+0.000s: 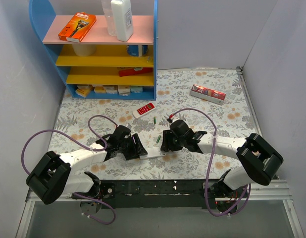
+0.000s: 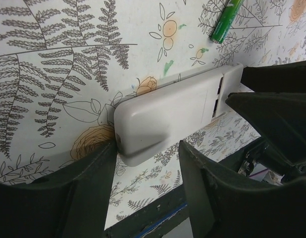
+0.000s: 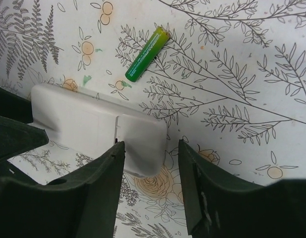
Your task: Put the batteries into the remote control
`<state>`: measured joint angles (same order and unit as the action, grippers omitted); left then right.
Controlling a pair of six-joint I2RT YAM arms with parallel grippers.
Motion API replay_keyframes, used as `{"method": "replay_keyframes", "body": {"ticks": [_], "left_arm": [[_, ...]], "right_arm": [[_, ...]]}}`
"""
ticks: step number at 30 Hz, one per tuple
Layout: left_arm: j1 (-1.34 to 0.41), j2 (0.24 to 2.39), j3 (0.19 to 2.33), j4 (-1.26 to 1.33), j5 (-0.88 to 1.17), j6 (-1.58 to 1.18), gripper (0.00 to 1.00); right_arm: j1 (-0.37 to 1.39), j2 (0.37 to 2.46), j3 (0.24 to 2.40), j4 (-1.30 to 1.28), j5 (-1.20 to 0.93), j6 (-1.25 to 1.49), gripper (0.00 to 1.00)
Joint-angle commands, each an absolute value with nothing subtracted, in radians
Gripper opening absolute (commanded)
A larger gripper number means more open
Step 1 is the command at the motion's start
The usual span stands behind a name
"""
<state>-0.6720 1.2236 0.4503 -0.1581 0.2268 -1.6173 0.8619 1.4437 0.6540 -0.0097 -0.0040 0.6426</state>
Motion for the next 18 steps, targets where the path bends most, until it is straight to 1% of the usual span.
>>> {"method": "replay_keyframes", "body": {"ticks": [1, 2, 4, 10, 14, 15, 18], "left_arm": [[-0.689, 1.209, 0.425, -0.153, 0.238, -1.635, 0.51], [-0.690, 1.210, 0.425, -0.147, 0.238, -1.638, 0.49], [-0.699, 1.212, 0.419, -0.146, 0.236, -1.647, 0.49], [-0.715, 1.210, 0.408, -0.130, 0.233, -1.666, 0.46], [-0.722, 1.207, 0.405, -0.130, 0.227, -1.674, 0.46], [-0.723, 1.207, 0.403, -0.130, 0.224, -1.674, 0.46], [-0.724, 1.204, 0.400, -0.130, 0.215, -1.674, 0.46]], "right_arm": [[0.874, 1.460, 0.696, -0.048, -0.005, 0.632, 0.52], [0.874, 1.460, 0.696, -0.054, -0.003, 0.632, 0.52], [0.880, 1.463, 0.698, -0.072, -0.005, 0.632, 0.51], [0.882, 1.466, 0.699, -0.115, -0.017, 0.635, 0.44], [0.882, 1.474, 0.721, -0.153, -0.049, 0.623, 0.44], [0.882, 1.473, 0.732, -0.159, -0.049, 0.620, 0.41], [0.879, 1.470, 0.747, -0.179, -0.049, 0.609, 0.40]]}}
